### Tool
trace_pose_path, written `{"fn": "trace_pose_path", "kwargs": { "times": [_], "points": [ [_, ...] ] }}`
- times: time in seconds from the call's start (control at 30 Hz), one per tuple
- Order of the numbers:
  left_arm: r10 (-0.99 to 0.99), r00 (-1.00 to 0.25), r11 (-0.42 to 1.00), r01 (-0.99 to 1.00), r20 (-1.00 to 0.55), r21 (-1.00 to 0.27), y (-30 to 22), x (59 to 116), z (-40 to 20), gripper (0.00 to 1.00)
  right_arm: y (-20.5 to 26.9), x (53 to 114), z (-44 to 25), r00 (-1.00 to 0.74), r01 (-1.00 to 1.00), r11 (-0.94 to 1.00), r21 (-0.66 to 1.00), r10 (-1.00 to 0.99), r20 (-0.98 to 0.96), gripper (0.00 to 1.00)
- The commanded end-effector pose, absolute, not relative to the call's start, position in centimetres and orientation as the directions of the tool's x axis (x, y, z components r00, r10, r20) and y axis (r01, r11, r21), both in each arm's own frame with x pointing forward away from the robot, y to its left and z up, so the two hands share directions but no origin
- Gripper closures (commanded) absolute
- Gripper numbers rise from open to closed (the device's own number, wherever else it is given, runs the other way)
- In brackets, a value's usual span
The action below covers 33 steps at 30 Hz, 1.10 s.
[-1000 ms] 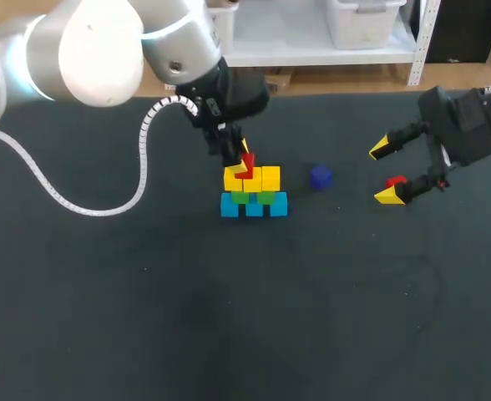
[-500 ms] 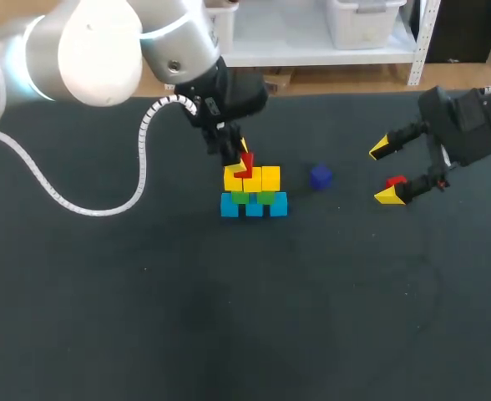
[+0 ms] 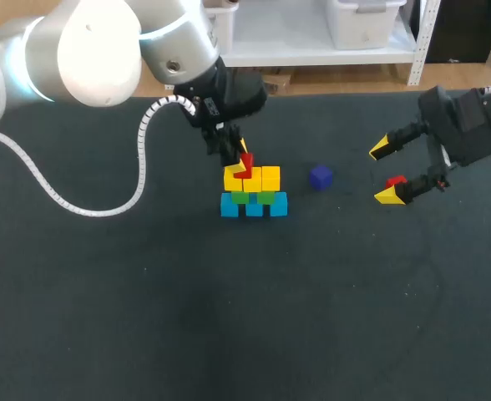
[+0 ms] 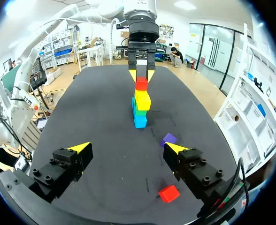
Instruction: Place the blue cubes, place green cubes on the blue cubes, place the yellow cubes on the green cubes, then place the red cubes on the yellow cubes, and place purple cube on the red cubes.
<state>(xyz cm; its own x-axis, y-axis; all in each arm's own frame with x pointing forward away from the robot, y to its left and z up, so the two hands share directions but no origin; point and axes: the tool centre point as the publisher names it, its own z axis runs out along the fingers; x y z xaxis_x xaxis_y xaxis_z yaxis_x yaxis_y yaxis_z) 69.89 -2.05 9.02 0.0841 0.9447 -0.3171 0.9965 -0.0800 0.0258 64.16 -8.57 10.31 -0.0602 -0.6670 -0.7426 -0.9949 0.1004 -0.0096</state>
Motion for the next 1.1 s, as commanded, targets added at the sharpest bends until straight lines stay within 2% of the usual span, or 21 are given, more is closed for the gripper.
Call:
{"fn": "trace_pose_path", "kwargs": {
  "times": [0.03,0.33,0.6,0.8,0.83,0.87,0.93,1.1],
  "points": [
    [0.945,0.085,-0.083,0.996,-0.316,0.019,-2.1,70.2,9.0,0.73,-8.5,64.2,10.2,-0.059,-0.995,0.099,-0.01,-0.665,-0.744,0.0],
    [0.945,0.085,-0.084,0.996,-0.317,0.016,-2.0,70.2,8.9,0.67,-8.5,64.2,10.2,-0.059,-0.995,0.099,-0.01,-0.665,-0.744,0.0],
    [0.945,0.083,-0.083,0.996,-0.318,0.016,-2.0,70.3,8.9,0.55,-8.5,64.2,10.2,-0.059,-0.995,0.099,-0.01,-0.665,-0.744,0.0],
    [0.944,0.079,-0.08,0.997,-0.321,0.011,-2.0,70.2,8.9,0.51,-8.5,64.2,10.2,-0.059,-0.995,0.099,-0.01,-0.665,-0.744,0.0],
    [0.944,0.078,-0.078,0.997,-0.322,0.011,-2.0,70.1,9.0,0.46,-8.5,64.2,10.2,-0.059,-0.995,0.099,-0.01,-0.665,-0.744,0.0],
    [0.943,0.077,-0.078,0.997,-0.322,0.011,-1.9,70.1,9.1,0.37,-8.5,64.2,10.2,-0.059,-0.995,0.099,-0.01,-0.665,-0.744,0.0],
    [0.941,0.076,-0.075,0.997,-0.329,0.014,-1.7,69.9,9.5,0.0,-8.5,64.2,10.2,-0.059,-0.995,0.099,-0.01,-0.665,-0.744,0.0],
    [0.934,0.082,-0.067,0.996,-0.348,0.053,-0.5,69.4,10.7,0.0,-8.5,64.2,10.2,-0.059,-0.995,0.099,-0.01,-0.665,-0.744,0.0]
  ]
}}
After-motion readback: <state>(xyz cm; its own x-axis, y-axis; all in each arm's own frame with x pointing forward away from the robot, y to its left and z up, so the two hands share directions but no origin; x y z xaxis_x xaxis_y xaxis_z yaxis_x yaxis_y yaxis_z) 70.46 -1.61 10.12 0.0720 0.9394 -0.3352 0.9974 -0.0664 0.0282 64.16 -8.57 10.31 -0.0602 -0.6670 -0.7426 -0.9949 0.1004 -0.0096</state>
